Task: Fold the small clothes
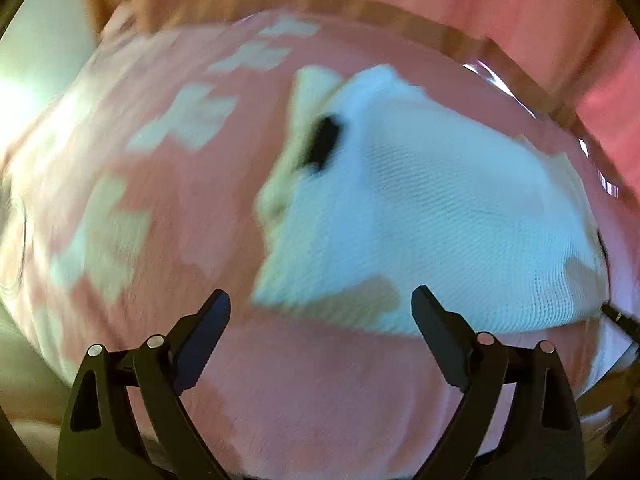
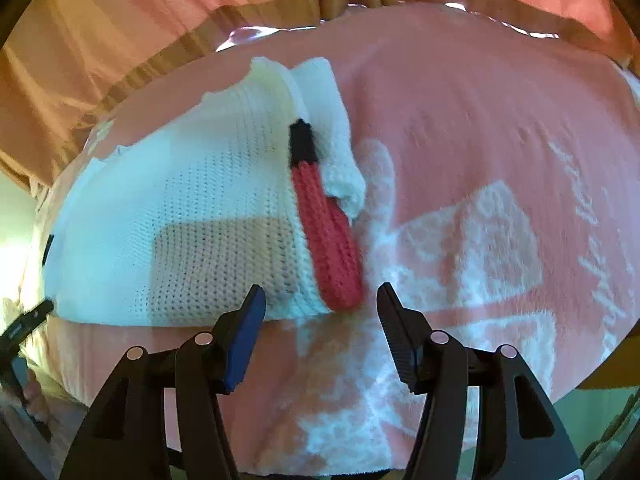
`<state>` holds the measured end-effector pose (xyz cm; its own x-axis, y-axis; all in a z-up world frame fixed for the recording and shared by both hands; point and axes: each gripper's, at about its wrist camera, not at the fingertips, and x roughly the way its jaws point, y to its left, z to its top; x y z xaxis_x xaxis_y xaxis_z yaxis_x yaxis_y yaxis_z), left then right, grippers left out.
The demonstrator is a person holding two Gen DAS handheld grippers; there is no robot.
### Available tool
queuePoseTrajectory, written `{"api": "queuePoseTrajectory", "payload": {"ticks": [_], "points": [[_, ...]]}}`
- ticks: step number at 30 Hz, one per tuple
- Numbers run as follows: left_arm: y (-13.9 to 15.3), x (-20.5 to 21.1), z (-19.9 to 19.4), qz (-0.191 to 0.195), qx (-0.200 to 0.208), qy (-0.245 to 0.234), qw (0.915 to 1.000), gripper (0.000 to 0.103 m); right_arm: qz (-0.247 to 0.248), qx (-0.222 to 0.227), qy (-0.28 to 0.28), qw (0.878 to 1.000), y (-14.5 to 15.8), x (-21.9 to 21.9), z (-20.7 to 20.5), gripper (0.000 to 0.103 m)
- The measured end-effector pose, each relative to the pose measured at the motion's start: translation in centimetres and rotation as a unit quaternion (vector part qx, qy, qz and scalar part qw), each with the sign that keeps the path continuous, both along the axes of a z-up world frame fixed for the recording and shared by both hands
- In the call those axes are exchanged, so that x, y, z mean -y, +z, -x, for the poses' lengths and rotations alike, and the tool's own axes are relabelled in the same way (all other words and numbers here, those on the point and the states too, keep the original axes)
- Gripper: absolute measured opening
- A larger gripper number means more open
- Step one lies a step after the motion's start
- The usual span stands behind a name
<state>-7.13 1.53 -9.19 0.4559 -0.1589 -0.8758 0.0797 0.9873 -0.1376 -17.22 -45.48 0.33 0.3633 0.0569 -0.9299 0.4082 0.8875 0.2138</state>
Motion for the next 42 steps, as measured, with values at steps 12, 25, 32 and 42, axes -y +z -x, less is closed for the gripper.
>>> {"api": "queuePoseTrajectory", "payload": {"ticks": [12, 25, 32, 42], "points": [[-0.2, -1.1, -1.3, 0.075, -0.013, 0.019, 0.9969, 0.076, -0.023, 0.008, 0.001, 1.000, -0.7, -1.1, -1.4, 0.013], [2.6, -1.1, -0.4, 0.037, 0.007, 0.019, 0.9991, 0.055, 0.063, 0.019, -0.017, 0.998, 2.5, 0.6, -0.6, 0.026], [11.9, 3.2, -3.0, -0.018, 0.135, -0.020, 0.9905, 0.081, 0.058, 0.107, 0.087, 0.989, 9.8, -4.6, -7.4, 0.014], [8.4, 7.0, -10.3, -0.058, 0.083, -0.053, 0.9935, 0.094, 0.034, 0.073, 0.239, 0.968, 3.7, -15.8, -18.3, 0.009]]}}
